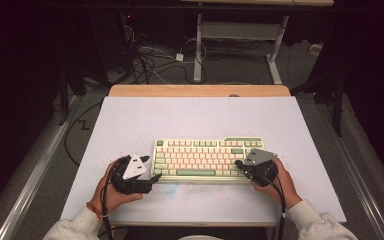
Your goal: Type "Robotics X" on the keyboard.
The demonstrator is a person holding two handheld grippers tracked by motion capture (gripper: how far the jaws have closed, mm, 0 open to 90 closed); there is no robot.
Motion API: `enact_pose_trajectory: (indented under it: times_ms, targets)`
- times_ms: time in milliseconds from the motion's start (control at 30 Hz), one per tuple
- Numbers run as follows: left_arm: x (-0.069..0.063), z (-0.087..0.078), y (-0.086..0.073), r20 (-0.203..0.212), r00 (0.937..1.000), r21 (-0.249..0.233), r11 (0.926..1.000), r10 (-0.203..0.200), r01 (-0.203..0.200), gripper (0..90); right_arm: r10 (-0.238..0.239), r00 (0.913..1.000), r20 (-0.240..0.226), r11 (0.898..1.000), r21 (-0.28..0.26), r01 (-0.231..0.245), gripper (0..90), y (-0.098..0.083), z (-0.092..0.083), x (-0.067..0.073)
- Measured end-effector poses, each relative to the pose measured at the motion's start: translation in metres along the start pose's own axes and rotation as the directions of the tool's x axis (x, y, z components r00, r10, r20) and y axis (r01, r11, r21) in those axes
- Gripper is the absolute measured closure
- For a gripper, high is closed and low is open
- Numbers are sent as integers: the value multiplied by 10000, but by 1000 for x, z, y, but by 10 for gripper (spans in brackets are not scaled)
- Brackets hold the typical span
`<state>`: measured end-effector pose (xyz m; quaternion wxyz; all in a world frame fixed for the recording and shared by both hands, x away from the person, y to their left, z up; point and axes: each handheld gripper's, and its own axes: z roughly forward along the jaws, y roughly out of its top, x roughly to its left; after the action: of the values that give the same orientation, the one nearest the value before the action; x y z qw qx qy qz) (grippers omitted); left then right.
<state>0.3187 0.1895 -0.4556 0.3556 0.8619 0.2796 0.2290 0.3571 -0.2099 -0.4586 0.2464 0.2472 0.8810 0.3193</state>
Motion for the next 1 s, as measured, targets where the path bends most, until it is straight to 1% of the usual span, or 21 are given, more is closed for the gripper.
enact_pose_trajectory:
  times_ms: [33, 67, 133, 167, 233, 333, 467, 533, 633, 700, 800, 833, 1000]
  targets:
    - [2, -1, -1, 114, 9999, 32, 10000, -68, 67, 435, 8, 10000, 42, 10000, 26, -8, 900, -1, 1, 0]
    - [5, -3, -2, 296, 9995, 35, 9999, -106, 105, 536, 64, 10000, 23, 10000, -45, -64, 900, -2, 2, 0]
    - [7, -5, -3, 478, 9988, 110, 9998, -144, 139, 672, 207, 9998, -17, 9997, -117, -207, 900, -3, 1, -1]
    - [8, -6, -3, 500, 9987, 150, 9998, -125, 118, 723, 217, 9998, 6, 9997, -136, -217, 900, -4, 1, 0]
    - [9, -8, -2, 475, 9989, 245, 9997, -54, 42, 800, 234, 9997, 61, 9996, -177, -233, 900, -5, 1, 1]
    - [10, -8, 0, 527, 9986, 319, 9995, -13, -4, 870, 245, 9997, 62, 9995, -182, -244, 900, -5, 1, 1]
    - [11, -7, 4, 629, 9980, 296, 9995, 34, -53, 877, 243, 9997, 80, 9995, -202, -242, 900, -5, 1, 1]
    - [12, -5, 6, 696, 9976, 317, 9995, -7, -15, 876, 229, 9997, 79, 9995, -200, -228, 900, -5, 1, 1]
    - [13, 0, 10, 692, 9976, 443, 9989, 91, -121, 876, 240, 9997, 71, 9995, -202, -239, 900, -5, 1, 1]
    - [13, 2, 12, 701, 9975, 430, 9990, 78, -109, 875, 226, 9997, 89, 9996, -198, -225, 900, -5, 1, 1]
    - [14, 4, 17, 724, 9972, 429, 9989, 170, -202, 871, 224, 9997, 109, 9996, -194, -222, 900, -5, 1, 1]
    - [14, 5, 19, 793, 9967, 397, 9991, 142, -174, 870, 218, 9997, 121, 9996, -193, -216, 900, -5, 1, 2]
    - [14, 10, 28, 852, 9959, 414, 9985, 314, -350, 857, 227, 9997, 97, 9995, -204, -225, 900, -5, 1, 1]
